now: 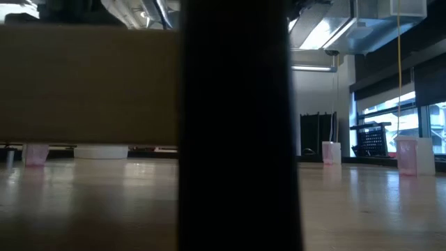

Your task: Pick and place medicine bottles onto shelf by color

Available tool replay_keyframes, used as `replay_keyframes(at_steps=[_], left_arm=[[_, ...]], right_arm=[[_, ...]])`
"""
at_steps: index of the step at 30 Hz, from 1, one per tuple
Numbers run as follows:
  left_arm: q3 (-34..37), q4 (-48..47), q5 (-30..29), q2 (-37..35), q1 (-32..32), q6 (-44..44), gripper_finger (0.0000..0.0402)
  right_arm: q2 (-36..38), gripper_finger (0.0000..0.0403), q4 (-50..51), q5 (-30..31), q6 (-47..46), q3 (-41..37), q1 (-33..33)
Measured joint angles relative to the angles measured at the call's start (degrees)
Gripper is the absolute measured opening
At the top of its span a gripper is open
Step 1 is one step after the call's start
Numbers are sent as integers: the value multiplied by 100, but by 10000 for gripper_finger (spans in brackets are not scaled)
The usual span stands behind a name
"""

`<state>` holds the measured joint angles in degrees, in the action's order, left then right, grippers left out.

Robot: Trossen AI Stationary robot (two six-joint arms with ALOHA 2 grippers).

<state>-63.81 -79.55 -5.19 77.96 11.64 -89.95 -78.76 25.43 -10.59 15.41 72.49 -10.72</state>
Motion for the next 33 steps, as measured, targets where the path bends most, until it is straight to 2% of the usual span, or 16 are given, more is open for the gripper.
replay_keyframes(at_steps=[6,11,17,23,27,33], left_arm=[[125,-75,17,15,145,-531,202],[680,307,448,6,303,-904,202],[985,711,272,6,479,-1350,202],[1279,727,271,4,546,-1399,202],[1448,748,-33,4,534,-1439,202],[1648,1135,-144,4,448,-1314,202]], right_arm=[[0,214,38,-4,36,318,0],[0,214,40,-3,240,416,0],[0,214,40,-2,314,421,0],[0,214,37,-2,314,420,0],[0,214,18,-2,302,421,0],[0,214,9,0,292,420,0]])
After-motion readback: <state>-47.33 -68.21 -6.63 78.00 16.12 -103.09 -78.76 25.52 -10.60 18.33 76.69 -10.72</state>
